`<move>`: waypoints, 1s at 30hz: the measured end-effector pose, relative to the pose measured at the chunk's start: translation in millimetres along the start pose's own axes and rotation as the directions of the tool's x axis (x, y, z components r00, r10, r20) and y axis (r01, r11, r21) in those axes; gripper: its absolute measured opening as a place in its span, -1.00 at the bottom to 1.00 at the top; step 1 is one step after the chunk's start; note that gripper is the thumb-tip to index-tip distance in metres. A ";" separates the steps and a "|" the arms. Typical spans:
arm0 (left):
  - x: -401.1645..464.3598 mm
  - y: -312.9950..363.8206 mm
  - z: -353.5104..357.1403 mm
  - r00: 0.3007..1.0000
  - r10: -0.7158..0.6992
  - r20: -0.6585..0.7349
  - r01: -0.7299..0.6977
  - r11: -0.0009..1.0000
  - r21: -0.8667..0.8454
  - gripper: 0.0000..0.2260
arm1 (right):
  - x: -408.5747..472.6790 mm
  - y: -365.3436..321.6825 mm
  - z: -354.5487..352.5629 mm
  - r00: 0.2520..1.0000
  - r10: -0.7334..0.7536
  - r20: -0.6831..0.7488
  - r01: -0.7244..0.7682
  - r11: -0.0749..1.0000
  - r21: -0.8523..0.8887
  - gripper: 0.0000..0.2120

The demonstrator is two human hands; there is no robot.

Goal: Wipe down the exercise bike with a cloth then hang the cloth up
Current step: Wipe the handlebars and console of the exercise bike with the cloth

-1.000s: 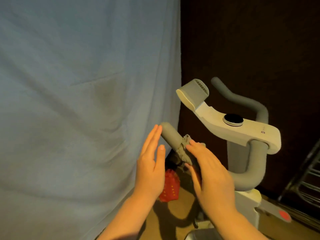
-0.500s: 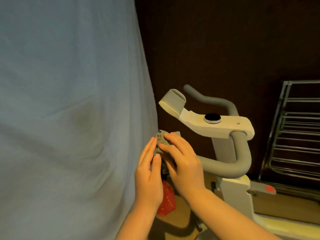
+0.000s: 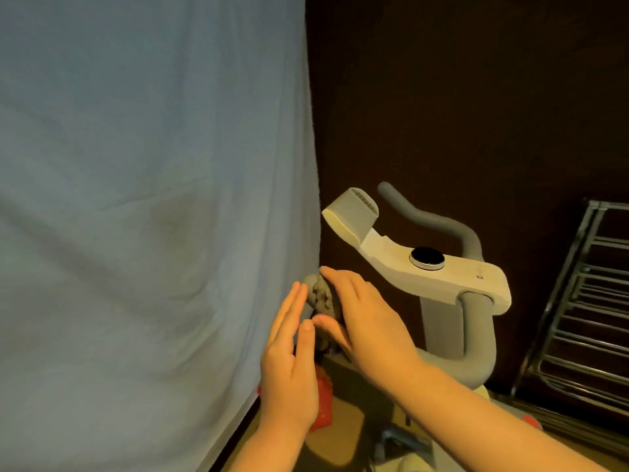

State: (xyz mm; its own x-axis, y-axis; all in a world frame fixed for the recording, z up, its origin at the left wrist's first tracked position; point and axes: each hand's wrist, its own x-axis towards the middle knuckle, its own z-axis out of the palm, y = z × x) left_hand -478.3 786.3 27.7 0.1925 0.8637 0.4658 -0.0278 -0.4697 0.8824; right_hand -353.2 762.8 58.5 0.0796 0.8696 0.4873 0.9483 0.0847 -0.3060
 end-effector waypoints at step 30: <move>-37.5 12.9 84.6 0.876 -0.234 -0.422 0.232 0.971 -0.059 -0.53 | 71.6 53.5 -1.2 0.727 -0.356 0.587 -0.222 0.688 0.691 -0.51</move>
State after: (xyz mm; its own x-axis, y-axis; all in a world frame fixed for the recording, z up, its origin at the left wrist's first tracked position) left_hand -402.9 732.4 15.9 -0.2388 0.9437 0.2291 -0.0402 -0.2453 0.9686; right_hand -296.4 829.0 78.0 -0.4601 0.8877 -0.0167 0.4218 0.2019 -0.8839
